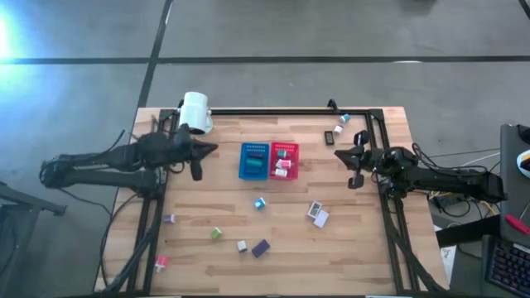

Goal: Pick & Place Office items
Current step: Put the blue digital clock into the blue bin

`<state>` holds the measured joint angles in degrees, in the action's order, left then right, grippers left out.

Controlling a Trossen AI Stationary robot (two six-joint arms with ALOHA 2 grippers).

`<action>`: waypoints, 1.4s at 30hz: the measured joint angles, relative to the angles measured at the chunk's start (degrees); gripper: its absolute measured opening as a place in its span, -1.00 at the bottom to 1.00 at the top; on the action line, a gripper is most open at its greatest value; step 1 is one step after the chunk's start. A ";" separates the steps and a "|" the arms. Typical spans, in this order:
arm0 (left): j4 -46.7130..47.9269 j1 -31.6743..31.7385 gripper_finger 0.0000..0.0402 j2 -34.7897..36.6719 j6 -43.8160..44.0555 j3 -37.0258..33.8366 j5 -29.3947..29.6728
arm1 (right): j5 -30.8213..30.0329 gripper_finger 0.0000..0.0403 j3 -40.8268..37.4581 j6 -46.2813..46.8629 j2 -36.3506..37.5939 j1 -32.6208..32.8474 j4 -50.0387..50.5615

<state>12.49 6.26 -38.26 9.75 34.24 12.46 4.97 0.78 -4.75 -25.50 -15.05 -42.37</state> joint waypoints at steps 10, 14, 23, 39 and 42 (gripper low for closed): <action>27.27 -16.39 -0.90 -21.17 17.14 17.10 7.07 | 0.07 -0.94 0.03 0.77 -0.07 0.00 1.03; 21.52 -21.62 -0.80 -29.84 20.63 19.35 7.26 | 0.08 -0.94 0.04 1.53 -0.07 0.00 1.97; 19.76 -28.48 -0.38 -53.93 32.91 30.64 1.67 | 0.07 -0.94 0.07 2.86 -0.11 0.01 2.04; 42.86 -29.68 0.38 -84.27 35.18 61.71 -11.24 | -0.49 -0.94 0.07 0.52 -0.13 -0.02 3.07; 42.69 -29.95 0.38 -86.00 34.81 64.10 -13.50 | -0.61 -0.94 0.07 0.21 -0.13 -0.02 3.19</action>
<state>55.18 -23.69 -124.26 44.56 98.34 -1.04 4.36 0.84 -4.54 -25.63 -15.07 -39.18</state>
